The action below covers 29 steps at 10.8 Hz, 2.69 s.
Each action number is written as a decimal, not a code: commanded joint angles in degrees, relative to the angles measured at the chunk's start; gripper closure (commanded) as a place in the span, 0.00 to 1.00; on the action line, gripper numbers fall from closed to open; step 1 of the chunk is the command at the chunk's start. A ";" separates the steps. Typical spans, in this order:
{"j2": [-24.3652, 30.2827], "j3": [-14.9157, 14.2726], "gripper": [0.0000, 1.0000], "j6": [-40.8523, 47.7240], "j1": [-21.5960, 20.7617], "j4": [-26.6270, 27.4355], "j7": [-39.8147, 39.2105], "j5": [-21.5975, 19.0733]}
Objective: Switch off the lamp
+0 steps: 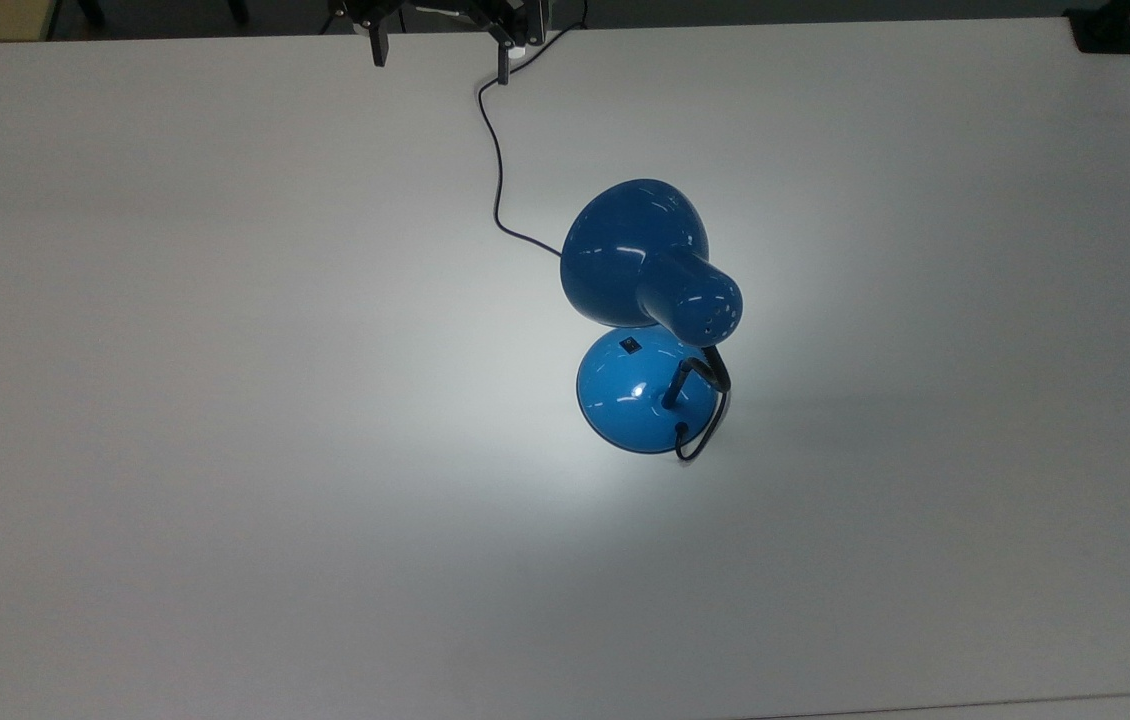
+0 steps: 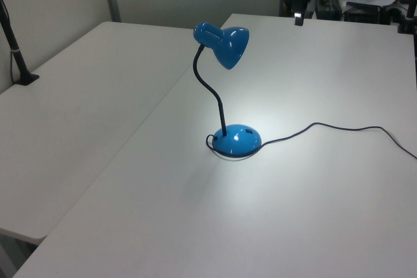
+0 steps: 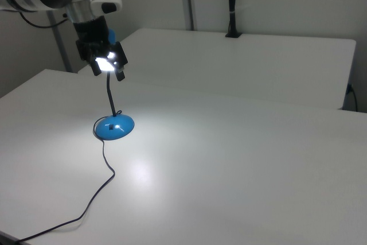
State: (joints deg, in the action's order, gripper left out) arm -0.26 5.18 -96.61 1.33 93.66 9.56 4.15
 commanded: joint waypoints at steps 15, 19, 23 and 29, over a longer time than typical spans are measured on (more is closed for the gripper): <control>-0.09 -0.35 0.73 1.69 -0.54 0.03 -1.65 -1.07; -0.26 -0.35 1.00 1.52 -0.80 0.12 -1.74 -1.07; -0.35 0.27 1.00 -1.02 -1.42 3.35 -4.88 -1.16; -1.31 0.27 1.00 -21.29 -6.24 18.28 -12.37 -1.42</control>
State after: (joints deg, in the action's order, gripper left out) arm -1.88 6.02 -108.28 -2.84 104.28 0.34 3.94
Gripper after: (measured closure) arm 0.991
